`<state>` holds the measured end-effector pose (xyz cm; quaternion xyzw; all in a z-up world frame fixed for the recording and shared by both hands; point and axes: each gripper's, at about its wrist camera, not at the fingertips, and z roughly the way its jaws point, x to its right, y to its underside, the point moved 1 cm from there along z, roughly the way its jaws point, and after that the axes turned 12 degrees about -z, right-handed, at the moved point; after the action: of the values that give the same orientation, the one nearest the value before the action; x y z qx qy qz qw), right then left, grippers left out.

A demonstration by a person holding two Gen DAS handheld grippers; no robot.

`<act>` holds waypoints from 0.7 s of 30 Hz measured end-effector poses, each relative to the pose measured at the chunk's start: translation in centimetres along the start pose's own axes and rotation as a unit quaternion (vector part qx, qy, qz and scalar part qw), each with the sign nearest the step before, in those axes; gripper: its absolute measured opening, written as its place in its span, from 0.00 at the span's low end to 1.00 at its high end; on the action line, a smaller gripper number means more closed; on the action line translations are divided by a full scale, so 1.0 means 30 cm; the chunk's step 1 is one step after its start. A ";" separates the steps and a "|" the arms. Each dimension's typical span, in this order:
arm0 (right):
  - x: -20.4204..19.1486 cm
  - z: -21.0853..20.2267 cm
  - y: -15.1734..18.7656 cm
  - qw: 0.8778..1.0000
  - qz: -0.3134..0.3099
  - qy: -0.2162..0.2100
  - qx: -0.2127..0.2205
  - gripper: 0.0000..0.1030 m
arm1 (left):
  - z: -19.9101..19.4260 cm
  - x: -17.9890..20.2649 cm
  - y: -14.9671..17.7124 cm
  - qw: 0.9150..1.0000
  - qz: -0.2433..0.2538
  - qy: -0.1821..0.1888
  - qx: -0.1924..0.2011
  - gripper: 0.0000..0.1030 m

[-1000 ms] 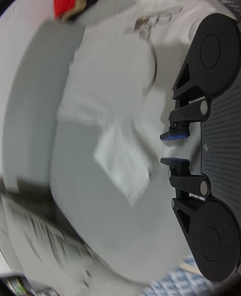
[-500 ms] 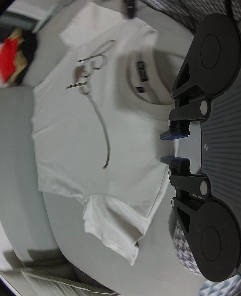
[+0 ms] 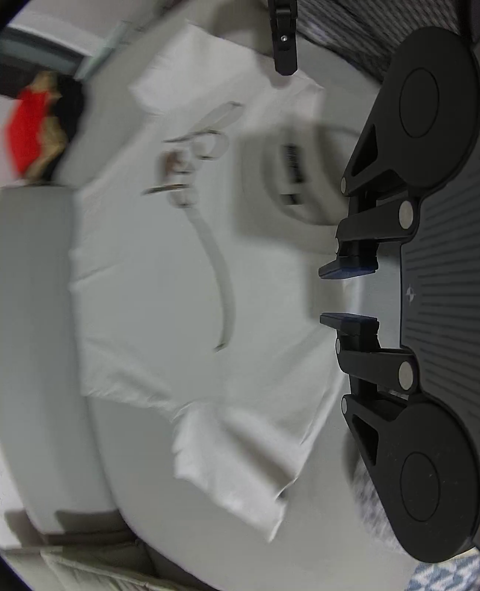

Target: Fold clothes

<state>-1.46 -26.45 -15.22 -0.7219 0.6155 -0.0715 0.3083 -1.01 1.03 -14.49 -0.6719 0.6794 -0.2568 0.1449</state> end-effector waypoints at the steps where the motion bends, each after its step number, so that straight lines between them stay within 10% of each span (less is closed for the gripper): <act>1: 0.000 -0.031 -0.019 1.000 0.006 -0.006 0.007 0.24 | -0.038 -0.014 -0.024 1.000 -0.005 0.005 0.017 0.18; 9: -0.022 -0.359 -0.255 0.985 0.022 -0.046 0.163 0.51 | -0.329 -0.050 -0.252 0.981 -0.035 0.035 0.186 0.22; 13: 0.028 -0.380 -0.361 0.974 0.055 -0.050 0.216 0.74 | -0.179 -0.067 -0.318 0.985 -0.043 0.019 0.167 0.25; 18: 0.168 -0.167 -0.455 0.972 0.109 -0.033 0.207 0.69 | 0.009 -0.087 -0.400 0.988 -0.053 -0.001 0.143 0.24; 21: 0.269 0.004 -0.466 0.976 0.129 0.002 0.178 0.29 | 0.138 -0.105 -0.433 0.990 -0.062 -0.013 0.126 0.22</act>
<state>12.27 -33.20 -10.08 -0.5697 0.6817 -0.1404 0.4371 12.28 3.94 -11.30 -0.6924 0.5969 -0.3396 0.2212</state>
